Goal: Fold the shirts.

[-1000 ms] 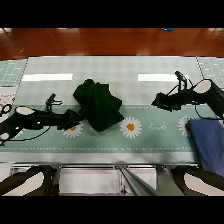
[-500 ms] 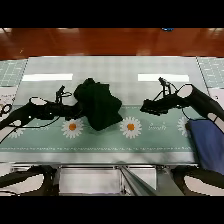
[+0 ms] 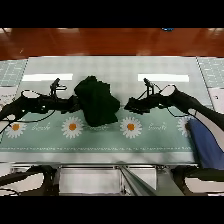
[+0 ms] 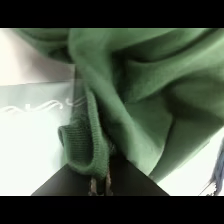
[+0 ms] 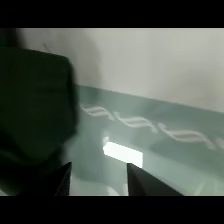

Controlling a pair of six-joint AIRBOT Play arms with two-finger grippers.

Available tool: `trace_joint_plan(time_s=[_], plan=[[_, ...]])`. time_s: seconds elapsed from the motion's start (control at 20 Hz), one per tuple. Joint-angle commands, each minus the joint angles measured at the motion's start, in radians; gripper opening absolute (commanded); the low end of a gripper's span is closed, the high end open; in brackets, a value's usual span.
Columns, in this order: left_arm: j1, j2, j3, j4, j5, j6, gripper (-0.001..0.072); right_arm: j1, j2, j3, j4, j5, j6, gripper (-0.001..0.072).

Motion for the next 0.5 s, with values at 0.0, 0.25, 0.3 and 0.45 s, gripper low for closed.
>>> trace_joint_plan(time_s=[0.0,0.25,0.3,0.45], plan=[[0.034,-0.001,0.006,0.007,-0.046,0.012,0.0021,0.062,-0.090,0.104,0.070,-0.009,-0.009,0.0406],[0.033,-0.001,0.006,0.007,-0.047,0.015,0.0021,0.114,-0.207,0.231,0.071,0.024,0.018,0.0406],[0.033,-0.001,0.006,0.007,-0.047,0.015,0.0021,0.126,-0.225,0.251,0.072,0.024,0.020,0.0405],[0.032,-0.001,0.006,0.007,-0.049,0.015,0.0021,0.156,-0.254,0.298,0.070,0.023,0.020,0.0140]])
